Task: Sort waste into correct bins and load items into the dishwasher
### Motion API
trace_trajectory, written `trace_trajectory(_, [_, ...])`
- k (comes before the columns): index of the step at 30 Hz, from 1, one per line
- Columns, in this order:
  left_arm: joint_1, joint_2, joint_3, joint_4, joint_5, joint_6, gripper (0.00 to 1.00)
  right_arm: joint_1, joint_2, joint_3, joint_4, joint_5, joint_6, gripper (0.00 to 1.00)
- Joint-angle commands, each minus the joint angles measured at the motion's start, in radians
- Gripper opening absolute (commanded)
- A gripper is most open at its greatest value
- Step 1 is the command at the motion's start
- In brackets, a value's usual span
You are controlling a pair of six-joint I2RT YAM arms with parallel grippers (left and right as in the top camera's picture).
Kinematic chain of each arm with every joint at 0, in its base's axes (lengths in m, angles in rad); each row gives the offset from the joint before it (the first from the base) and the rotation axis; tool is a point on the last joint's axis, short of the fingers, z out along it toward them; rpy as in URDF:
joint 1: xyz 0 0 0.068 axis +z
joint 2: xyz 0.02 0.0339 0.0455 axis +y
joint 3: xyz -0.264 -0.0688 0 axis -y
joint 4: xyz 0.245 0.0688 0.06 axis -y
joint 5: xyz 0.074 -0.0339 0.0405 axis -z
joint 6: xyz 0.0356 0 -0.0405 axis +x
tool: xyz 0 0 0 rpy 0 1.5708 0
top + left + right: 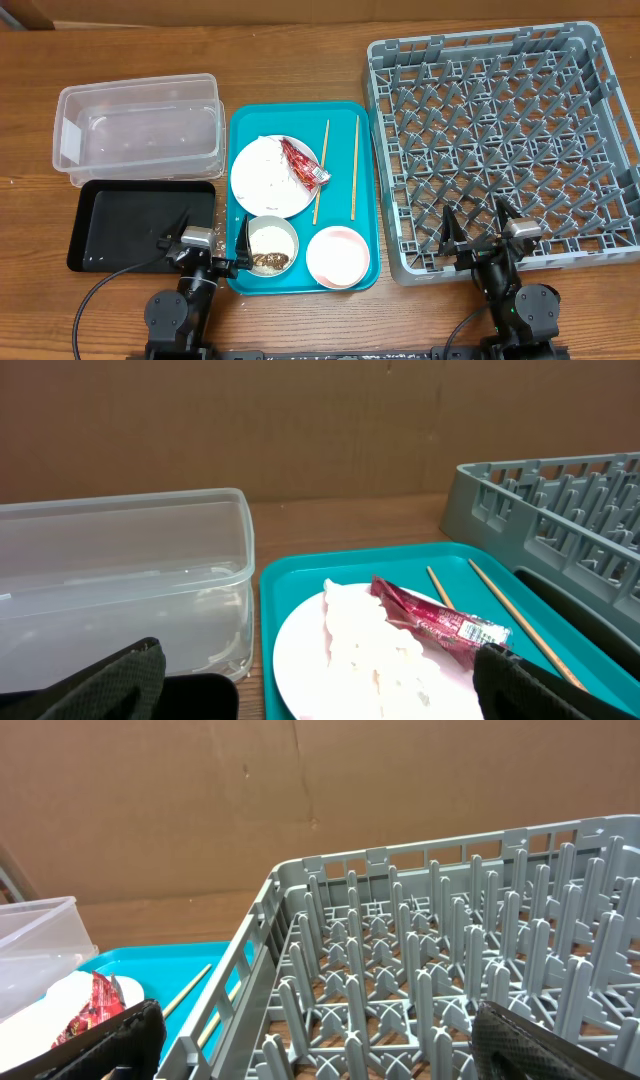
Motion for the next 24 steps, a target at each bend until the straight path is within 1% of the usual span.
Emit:
trace_trajectory(1, [0.006,-0.006,-0.003,-0.002,0.006,-0.014,1.0,-0.004,-0.012,-0.011,0.007,-0.001,-0.001,1.0])
trace_trajectory(20, [0.006,-0.006,-0.003,-0.002,0.004,-0.013,1.0,-0.004,-0.012,-0.011,0.006,-0.001,-0.001,1.0])
trace_trajectory(22, [0.006,-0.006,-0.003,-0.002,-0.01,0.008,1.0,-0.004,-0.012,-0.011,0.007,-0.001,-0.001,1.0])
trace_trajectory(24, [0.006,-0.006,-0.003,-0.003,-0.057,0.042,1.0,-0.004,-0.012,-0.011,0.008,-0.001,-0.001,1.0])
